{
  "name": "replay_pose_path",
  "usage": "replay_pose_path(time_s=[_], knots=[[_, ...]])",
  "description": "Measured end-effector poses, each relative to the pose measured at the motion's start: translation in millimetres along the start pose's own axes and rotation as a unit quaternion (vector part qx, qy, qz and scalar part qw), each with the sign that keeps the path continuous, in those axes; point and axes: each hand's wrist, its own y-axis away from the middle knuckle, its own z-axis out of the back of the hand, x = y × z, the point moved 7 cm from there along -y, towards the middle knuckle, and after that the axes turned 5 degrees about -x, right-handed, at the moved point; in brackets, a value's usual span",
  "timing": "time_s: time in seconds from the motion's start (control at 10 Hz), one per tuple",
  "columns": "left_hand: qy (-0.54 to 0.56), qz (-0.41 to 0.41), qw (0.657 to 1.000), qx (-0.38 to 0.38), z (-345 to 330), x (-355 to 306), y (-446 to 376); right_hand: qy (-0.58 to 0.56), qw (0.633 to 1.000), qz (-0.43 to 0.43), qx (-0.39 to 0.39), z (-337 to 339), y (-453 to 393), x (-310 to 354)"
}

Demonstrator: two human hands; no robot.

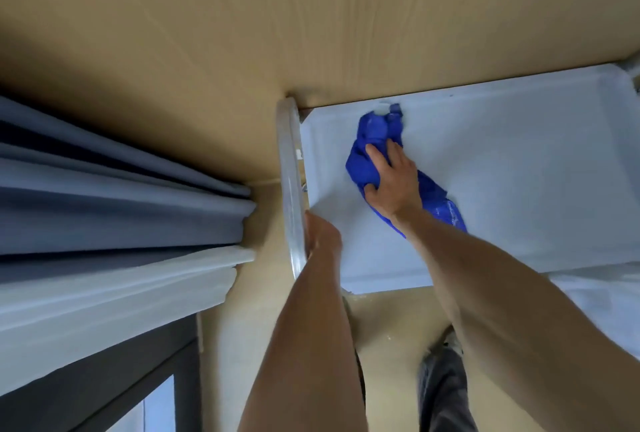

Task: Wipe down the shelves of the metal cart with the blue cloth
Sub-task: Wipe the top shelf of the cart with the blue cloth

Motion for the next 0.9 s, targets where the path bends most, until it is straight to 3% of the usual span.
replay_pose_path(time_s=[0.1, 0.2, 0.3, 0.4, 0.5, 0.6, 0.7, 0.8, 0.9], knots=[[0.263, 0.074, 0.951, -0.144, 4, 17, -10, 0.009, 0.997, 0.055, 0.05, -20, 49, 33], [0.1, 0.009, 0.994, -0.042, 4, -23, 23, 0.016, 0.998, 0.066, 0.006, -11, 118, 39], [0.091, -0.074, 0.991, -0.071, 30, -54, 48, 0.01, 0.999, 0.014, 0.029, 4, 151, 44], [0.023, -0.23, 0.968, -0.095, 67, -87, 86, -0.154, 0.963, -0.206, 0.079, 27, 141, 42], [0.054, -0.283, 0.932, -0.219, 118, -92, 109, -0.404, 0.819, -0.39, 0.119, 47, 124, 55], [0.094, -0.2, 0.922, -0.317, 161, -59, 103, -0.469, 0.786, -0.384, 0.122, 59, 102, 78], [0.106, -0.07, 0.957, -0.261, 171, -9, 74, -0.46, 0.779, -0.403, 0.136, 37, 95, 79], [0.117, -0.019, 0.984, -0.136, 143, 25, 34, -0.537, 0.693, -0.464, 0.124, 33, 104, 88], [0.117, -0.102, 0.988, -0.016, 108, 28, 14, -0.554, 0.674, -0.479, 0.099, 23, 102, 88]])
